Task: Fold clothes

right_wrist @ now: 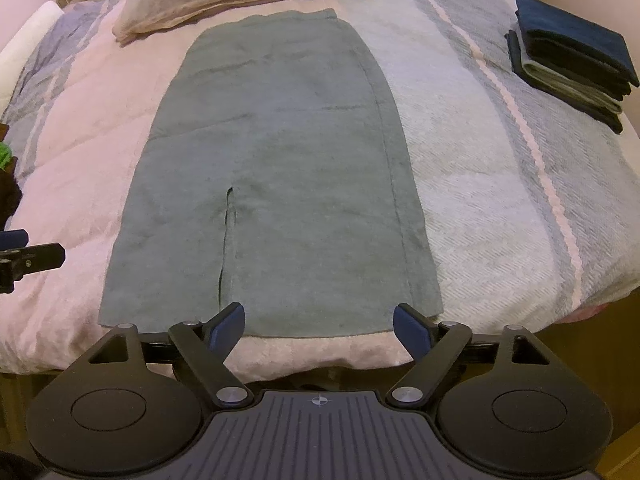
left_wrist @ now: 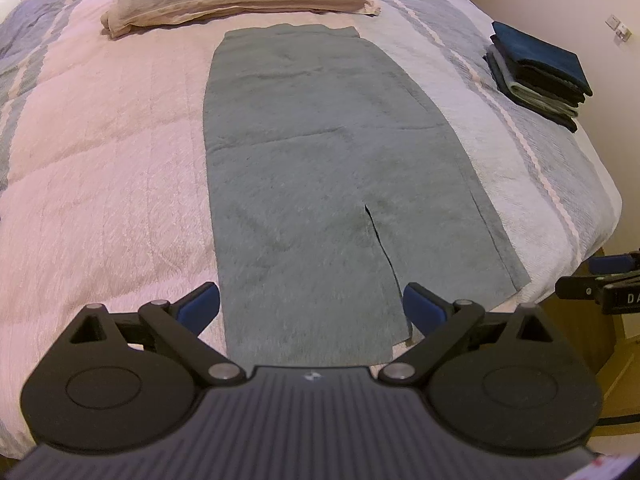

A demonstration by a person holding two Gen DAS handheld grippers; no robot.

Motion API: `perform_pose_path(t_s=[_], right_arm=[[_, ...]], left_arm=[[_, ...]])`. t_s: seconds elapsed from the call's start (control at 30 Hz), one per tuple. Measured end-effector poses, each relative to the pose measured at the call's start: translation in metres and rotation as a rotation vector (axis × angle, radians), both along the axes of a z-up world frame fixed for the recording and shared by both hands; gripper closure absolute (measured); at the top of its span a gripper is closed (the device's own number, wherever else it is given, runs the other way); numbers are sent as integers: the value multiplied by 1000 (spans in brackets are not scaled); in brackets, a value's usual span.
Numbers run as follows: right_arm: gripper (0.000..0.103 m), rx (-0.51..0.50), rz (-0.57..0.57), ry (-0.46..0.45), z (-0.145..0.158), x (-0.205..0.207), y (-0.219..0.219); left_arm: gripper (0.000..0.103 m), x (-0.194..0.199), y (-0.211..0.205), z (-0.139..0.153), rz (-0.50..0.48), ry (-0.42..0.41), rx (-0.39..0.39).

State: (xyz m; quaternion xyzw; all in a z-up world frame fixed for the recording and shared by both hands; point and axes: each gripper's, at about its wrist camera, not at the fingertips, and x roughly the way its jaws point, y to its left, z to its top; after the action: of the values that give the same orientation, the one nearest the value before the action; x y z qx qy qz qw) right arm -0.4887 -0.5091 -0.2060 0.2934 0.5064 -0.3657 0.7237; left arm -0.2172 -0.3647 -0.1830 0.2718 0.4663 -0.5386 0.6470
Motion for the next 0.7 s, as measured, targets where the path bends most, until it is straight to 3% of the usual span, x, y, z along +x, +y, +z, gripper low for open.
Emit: perform_pose_path(t_s=[0.47, 0.7], right_arm=[[23, -1, 30, 6, 2, 9, -8], [23, -10, 99, -9, 2, 31, -55]], left_arm=[[6, 3, -6, -6, -2, 15, 13], [6, 9, -46, 0, 45, -3, 7]])
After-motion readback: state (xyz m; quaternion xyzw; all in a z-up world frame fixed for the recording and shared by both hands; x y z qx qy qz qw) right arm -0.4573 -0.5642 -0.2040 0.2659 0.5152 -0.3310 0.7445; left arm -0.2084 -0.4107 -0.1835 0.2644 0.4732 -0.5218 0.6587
